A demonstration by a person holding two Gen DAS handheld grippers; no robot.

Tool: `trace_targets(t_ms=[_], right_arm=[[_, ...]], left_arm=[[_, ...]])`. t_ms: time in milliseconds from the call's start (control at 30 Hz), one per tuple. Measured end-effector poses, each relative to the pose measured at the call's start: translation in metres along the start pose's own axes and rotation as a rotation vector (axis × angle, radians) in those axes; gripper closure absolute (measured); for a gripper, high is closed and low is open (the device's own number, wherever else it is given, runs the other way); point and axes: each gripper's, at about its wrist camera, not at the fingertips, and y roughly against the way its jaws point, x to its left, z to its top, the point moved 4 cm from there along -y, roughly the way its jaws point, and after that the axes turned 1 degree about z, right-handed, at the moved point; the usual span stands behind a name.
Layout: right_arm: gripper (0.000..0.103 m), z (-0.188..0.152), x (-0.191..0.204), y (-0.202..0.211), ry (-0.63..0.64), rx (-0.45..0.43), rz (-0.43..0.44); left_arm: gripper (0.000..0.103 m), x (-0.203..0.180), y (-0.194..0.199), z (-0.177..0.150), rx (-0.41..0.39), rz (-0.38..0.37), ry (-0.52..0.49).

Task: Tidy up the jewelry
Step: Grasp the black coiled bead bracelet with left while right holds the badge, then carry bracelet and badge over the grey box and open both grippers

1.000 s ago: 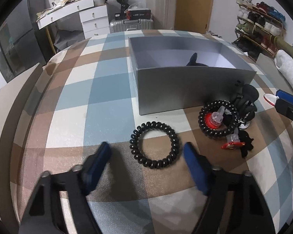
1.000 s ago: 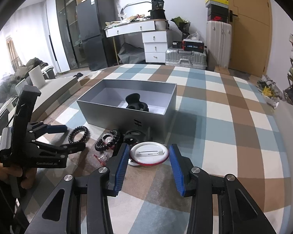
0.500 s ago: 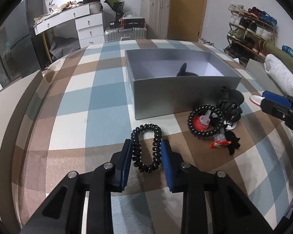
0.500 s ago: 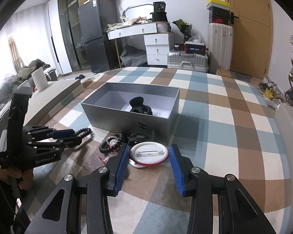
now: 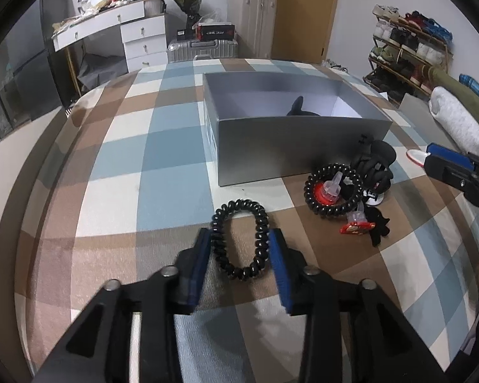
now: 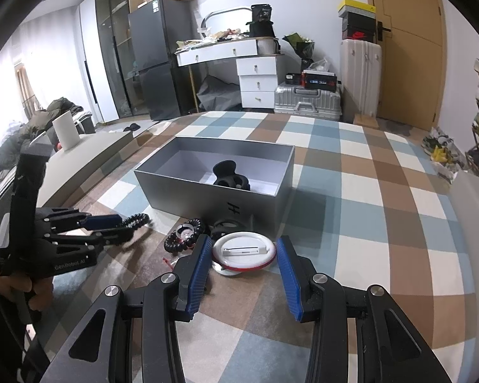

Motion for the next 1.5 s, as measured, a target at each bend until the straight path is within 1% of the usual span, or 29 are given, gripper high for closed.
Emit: trace_targets(t_ms=[33,67,167,267,333,433,533,567,633,667,700,867,1233,1367,1500], right_arm=[[0.062,0.000,0.000,0.000,0.002,0.001,0.000],[0.062,0.000,0.000,0.000,0.003,0.002,0.000],[0.062,-0.001,0.000,0.000,0.002,0.004,-0.003],[0.062,-0.001,-0.001,-0.001,-0.001,0.005,-0.003],[0.062,-0.001,-0.001,0.000,0.000,0.006,-0.003],[0.062,-0.001,-0.001,-0.001,-0.003,0.004,-0.001],[0.062,-0.001,-0.001,0.000,-0.001,0.006,-0.004],[0.062,-0.001,-0.001,0.000,0.000,0.006,-0.004],[0.062,-0.001,-0.001,0.000,-0.002,0.003,-0.004],[0.062,-0.001,-0.001,0.000,-0.004,0.002,-0.002],[0.062,-0.001,-0.001,0.000,-0.004,0.002,-0.001],[0.062,-0.001,0.001,0.001,0.003,-0.004,0.002],[0.062,0.004,0.004,0.009,0.012,-0.037,0.013],[0.062,0.008,0.005,0.014,0.011,-0.063,0.016],[0.062,0.014,0.007,0.016,0.012,-0.092,0.019]], left_arm=[[0.061,0.001,0.001,0.000,0.006,0.004,0.006],[0.061,0.002,0.003,0.001,0.009,0.013,0.010],[0.061,0.007,0.007,0.003,-0.011,0.024,0.021],[0.061,0.016,0.004,0.002,-0.007,0.013,0.058],[0.061,0.022,0.002,0.001,-0.002,0.027,0.078],[0.061,0.023,-0.002,-0.003,0.019,0.045,0.079],[0.062,0.019,-0.002,-0.005,0.013,0.064,0.056],[0.066,0.018,-0.002,-0.005,0.011,0.068,0.048],[0.091,0.017,-0.001,-0.006,0.000,0.083,0.033],[0.097,0.018,-0.001,-0.006,-0.003,0.083,0.032],[0.098,0.019,0.000,-0.006,-0.006,0.075,0.034],[0.098,0.021,0.006,-0.004,-0.026,0.070,0.038],[0.098,0.015,0.035,0.018,-0.173,0.044,0.039],[0.098,0.012,0.035,0.031,-0.217,0.016,0.048],[0.098,0.008,0.029,0.044,-0.233,0.008,0.035]])
